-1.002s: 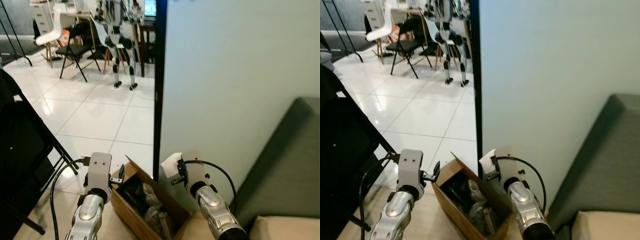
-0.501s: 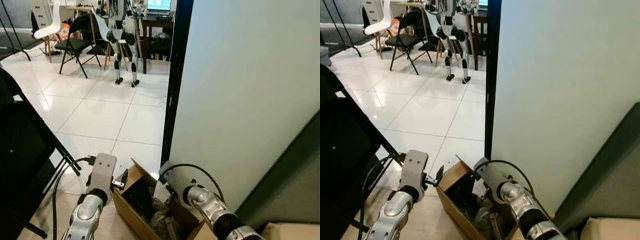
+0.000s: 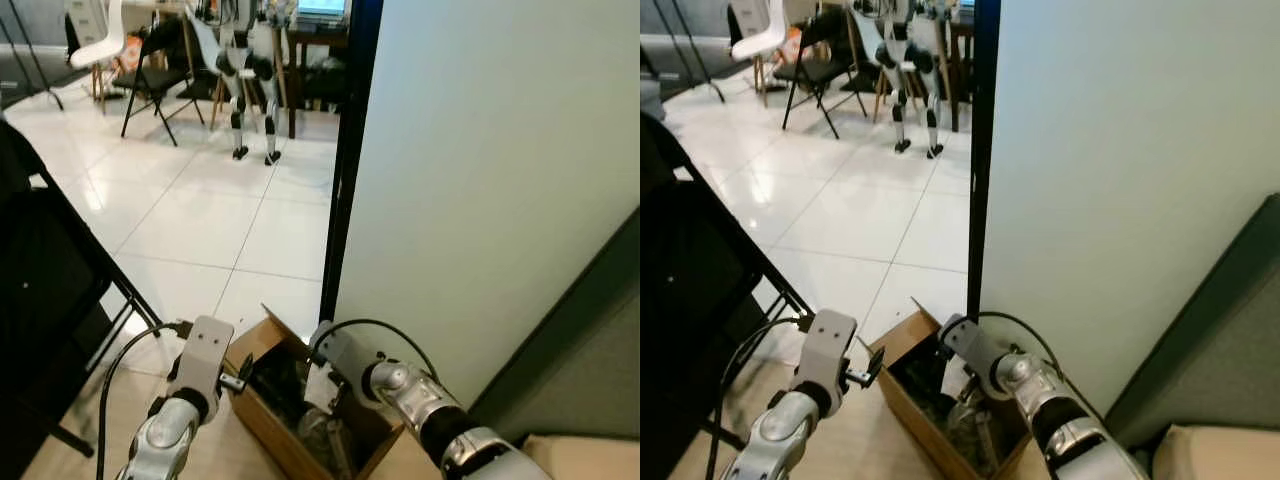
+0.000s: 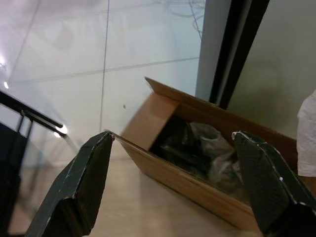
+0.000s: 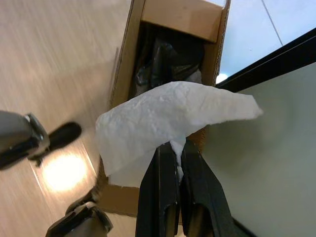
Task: Clean up the room
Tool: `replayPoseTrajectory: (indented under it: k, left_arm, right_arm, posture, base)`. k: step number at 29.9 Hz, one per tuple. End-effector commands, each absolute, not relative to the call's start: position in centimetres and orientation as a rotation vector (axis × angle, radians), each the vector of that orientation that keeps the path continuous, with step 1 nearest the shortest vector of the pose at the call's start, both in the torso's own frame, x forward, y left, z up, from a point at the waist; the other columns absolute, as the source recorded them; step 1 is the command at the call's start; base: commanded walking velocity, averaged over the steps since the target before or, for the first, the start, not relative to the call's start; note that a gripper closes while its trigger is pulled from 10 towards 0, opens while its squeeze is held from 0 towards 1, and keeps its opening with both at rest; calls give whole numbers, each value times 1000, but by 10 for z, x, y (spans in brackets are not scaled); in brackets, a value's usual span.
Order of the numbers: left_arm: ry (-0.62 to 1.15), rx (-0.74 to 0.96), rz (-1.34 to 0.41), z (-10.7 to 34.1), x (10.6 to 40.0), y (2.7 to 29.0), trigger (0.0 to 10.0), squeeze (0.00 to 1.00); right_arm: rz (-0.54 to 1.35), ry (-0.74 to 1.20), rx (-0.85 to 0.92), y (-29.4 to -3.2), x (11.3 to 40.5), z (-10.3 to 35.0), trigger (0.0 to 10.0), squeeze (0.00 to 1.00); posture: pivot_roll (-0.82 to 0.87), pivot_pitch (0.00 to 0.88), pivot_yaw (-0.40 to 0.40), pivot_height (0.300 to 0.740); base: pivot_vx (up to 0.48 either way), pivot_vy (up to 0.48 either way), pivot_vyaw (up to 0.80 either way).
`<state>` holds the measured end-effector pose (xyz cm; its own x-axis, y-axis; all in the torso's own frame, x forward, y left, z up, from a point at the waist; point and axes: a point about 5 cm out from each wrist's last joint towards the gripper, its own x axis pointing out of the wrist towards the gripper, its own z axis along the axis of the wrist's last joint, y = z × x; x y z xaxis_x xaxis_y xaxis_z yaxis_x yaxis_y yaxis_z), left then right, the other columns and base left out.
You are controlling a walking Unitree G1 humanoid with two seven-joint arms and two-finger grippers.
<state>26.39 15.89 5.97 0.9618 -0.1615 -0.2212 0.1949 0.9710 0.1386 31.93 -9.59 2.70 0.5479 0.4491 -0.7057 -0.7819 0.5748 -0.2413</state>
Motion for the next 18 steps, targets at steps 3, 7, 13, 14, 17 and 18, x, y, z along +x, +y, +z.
replayPoseTrajectory:
  k: [3, 7, 13, 14, 17, 18]
  left_arm:
    - [222, 151, -180, 59, 264, 158, 10000, 0]
    - [187, 189, -189, 63, 264, 162, 10000, 0]
    - [149, 368, -295, 72, 258, 174, 10000, 0]
    - [145, 435, -315, 74, 254, 184, 10000, 0]
    - [152, 520, -319, 80, 243, 206, 10000, 0]
    - [152, 520, -319, 80, 243, 206, 10000, 0]
  right_arm:
    - [795, 653, -601, -99, 321, 28, 10000, 0]
    - [845, 658, -598, -95, 323, 33, 10000, 0]
    - [951, 689, -641, -89, 319, 32, 10000, 0]
    - [1000, 711, -655, -87, 315, 28, 10000, 0]
    - [1087, 742, -667, -81, 307, 22, 10000, 0]
    - [1087, 742, -667, -81, 307, 22, 10000, 0]
  posture:
    - [1, 126, -36, 740]
    - [-6, 129, -44, 740]
    - [-6, 164, -57, 740]
    - [-4, 178, -61, 740]
    - [8, 224, -79, 740]
    - [8, 224, -79, 740]
  base:
    - [0, 0, 0]
    - [0, 0, 0]
    - [0, 0, 0]
    - [0, 0, 0]
    - [0, 0, 0]
    - [0, 0, 0]
